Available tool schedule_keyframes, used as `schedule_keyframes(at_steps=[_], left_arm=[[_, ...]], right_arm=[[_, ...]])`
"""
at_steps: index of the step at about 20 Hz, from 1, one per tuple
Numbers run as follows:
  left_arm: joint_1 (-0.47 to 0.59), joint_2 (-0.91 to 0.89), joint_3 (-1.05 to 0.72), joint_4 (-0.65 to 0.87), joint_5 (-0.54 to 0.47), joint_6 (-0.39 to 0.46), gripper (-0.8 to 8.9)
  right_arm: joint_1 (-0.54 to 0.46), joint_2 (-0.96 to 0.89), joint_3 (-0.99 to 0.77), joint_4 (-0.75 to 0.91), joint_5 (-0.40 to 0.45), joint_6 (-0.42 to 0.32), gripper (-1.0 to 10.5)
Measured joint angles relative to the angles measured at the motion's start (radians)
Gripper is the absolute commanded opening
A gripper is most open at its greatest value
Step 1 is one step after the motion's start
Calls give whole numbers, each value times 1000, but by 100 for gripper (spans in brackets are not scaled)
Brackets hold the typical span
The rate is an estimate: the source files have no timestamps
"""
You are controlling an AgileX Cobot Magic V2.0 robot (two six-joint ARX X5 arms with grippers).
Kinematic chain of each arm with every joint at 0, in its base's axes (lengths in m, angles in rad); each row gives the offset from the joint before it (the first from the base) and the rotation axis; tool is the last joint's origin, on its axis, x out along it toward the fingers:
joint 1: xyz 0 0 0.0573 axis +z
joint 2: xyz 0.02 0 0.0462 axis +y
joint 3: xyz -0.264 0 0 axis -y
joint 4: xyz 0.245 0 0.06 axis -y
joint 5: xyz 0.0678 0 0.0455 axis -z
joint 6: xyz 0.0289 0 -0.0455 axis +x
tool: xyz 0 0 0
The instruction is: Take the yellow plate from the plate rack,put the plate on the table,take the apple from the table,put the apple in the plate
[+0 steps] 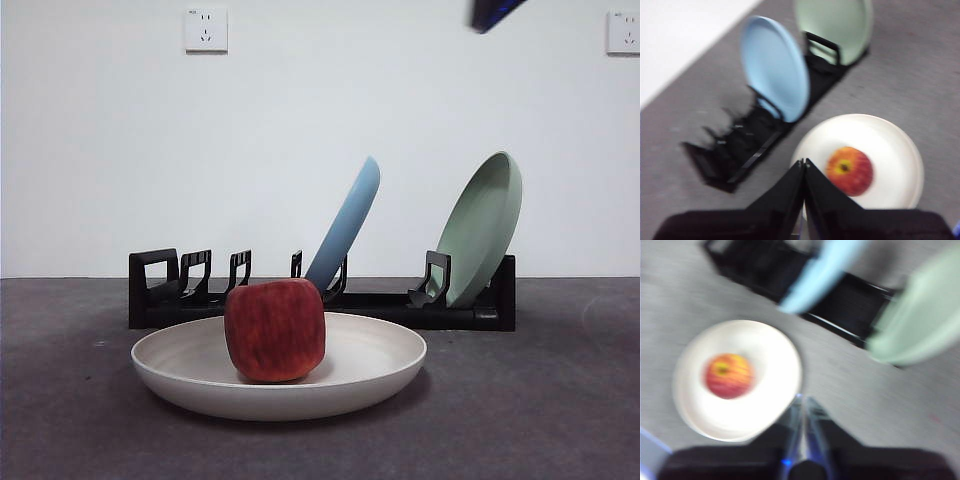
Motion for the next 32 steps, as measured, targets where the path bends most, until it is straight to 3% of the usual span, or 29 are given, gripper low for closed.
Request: schedule_keyframes(at_steps=[5,10,15,22,25,32], left_arm=[[237,11,0,15,200,21,-9],[476,-20,-23,72,409,21,-9],[573,-127,-243,267,423,-17,-9],[586,-406,-695,525,397,-154,-9],[586,-500,-771,524,374,-195,-8],[586,-490,-767,508,371,-203,-3]], right_arm=[[-76,-90,-45,27,6,-2,-16],[-121,-246,-271,230,6,-9,-16],[-128,-377,-586,494,6,11,-16],[-128,-499,-931,749,-19,96,-16],[-128,-502,-965,756,3,107,-15],[-128,-503,-965,765,10,129,1]])
